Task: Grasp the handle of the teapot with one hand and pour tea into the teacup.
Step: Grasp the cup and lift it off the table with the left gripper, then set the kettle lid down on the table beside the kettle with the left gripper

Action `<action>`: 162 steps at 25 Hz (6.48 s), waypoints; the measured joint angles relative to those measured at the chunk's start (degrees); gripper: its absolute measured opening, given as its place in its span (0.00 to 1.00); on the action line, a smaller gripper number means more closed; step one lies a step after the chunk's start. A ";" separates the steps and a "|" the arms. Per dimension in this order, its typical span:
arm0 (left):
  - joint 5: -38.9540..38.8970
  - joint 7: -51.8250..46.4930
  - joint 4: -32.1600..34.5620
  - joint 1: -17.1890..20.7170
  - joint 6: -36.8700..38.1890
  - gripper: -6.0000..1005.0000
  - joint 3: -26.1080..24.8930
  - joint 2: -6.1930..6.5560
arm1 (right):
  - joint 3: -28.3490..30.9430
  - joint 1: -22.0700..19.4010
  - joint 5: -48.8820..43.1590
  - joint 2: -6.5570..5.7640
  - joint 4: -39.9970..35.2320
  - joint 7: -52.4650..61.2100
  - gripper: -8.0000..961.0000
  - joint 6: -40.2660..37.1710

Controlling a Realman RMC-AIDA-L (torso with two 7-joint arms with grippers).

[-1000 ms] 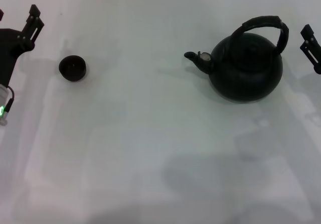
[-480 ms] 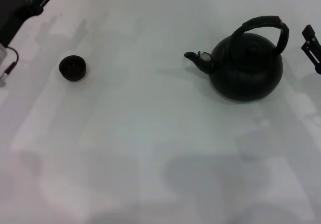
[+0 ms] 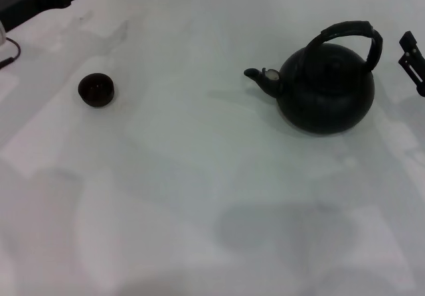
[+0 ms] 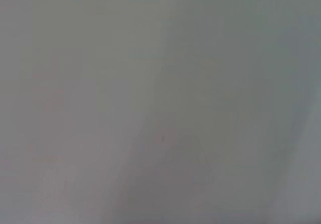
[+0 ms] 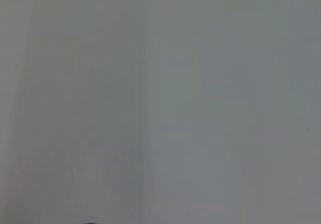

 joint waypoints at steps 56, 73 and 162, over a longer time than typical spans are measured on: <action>48.01 -23.87 -17.01 -13.30 9.79 0.88 0.11 -0.61 | 1.40 0.24 0.01 0.01 0.09 -0.53 0.89 0.81; 50.78 -24.03 -14.43 -14.23 6.12 0.88 0.12 -0.77 | 1.40 0.24 0.01 0.00 0.19 -0.53 0.89 0.90; 70.30 -22.11 15.66 -27.24 -5.00 0.69 0.06 -0.86 | 1.28 0.24 -0.26 -0.08 0.79 -0.53 0.89 0.88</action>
